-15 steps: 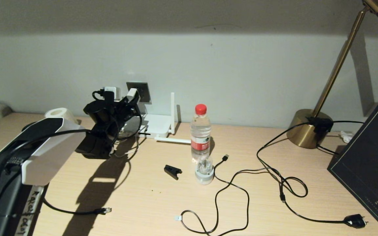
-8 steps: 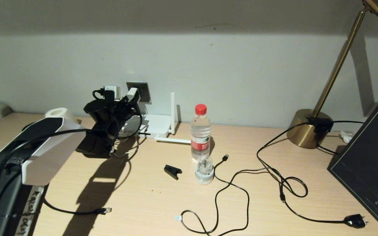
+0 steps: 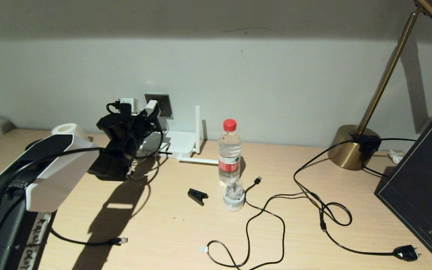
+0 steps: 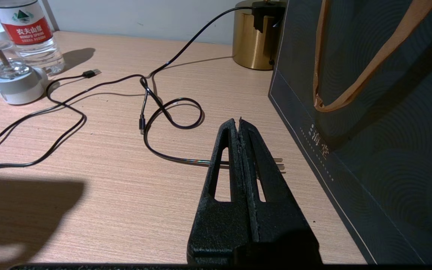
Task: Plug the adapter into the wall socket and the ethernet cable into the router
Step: Plug plug into socket
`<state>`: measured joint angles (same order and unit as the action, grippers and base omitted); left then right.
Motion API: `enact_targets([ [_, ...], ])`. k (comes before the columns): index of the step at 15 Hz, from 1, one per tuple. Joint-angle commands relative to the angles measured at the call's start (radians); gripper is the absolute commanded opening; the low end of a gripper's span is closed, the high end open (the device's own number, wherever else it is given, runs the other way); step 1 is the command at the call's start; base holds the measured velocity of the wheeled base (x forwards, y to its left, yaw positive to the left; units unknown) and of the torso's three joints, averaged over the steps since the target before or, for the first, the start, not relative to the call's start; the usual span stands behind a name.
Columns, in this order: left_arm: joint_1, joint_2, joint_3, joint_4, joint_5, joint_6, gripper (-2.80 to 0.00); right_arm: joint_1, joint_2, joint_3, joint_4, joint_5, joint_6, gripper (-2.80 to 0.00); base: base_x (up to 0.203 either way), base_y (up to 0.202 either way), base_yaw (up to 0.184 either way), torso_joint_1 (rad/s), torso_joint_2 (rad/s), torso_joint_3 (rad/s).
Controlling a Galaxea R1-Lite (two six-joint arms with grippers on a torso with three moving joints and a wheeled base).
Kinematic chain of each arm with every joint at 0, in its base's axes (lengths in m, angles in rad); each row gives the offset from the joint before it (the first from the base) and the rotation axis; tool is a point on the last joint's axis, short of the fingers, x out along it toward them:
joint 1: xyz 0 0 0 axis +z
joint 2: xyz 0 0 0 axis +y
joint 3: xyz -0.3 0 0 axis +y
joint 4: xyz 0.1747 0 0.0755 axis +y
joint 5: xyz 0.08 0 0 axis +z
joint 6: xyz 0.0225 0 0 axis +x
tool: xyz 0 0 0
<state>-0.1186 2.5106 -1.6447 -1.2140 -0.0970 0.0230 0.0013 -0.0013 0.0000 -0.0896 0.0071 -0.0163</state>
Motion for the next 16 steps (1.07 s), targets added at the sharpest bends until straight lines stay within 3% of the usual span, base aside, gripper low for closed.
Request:
enact_targets([
  [1, 0.000, 0.002, -0.002, -0.005, -0.003, 0.000, -2.80, 0.000, 0.001, 0.035, -0.001, 0.001, -0.001, -2.80, 0.000, 0.000, 0.000, 0.000, 0.00, 0.000],
  [16, 0.007, -0.044, 0.066, -0.013, -0.003, 0.000, -2.80, 0.002, 0.001, 0.035, -0.001, 0.001, -0.001, -2.80, 0.000, 0.000, 0.000, 0.000, 0.00, 0.000],
])
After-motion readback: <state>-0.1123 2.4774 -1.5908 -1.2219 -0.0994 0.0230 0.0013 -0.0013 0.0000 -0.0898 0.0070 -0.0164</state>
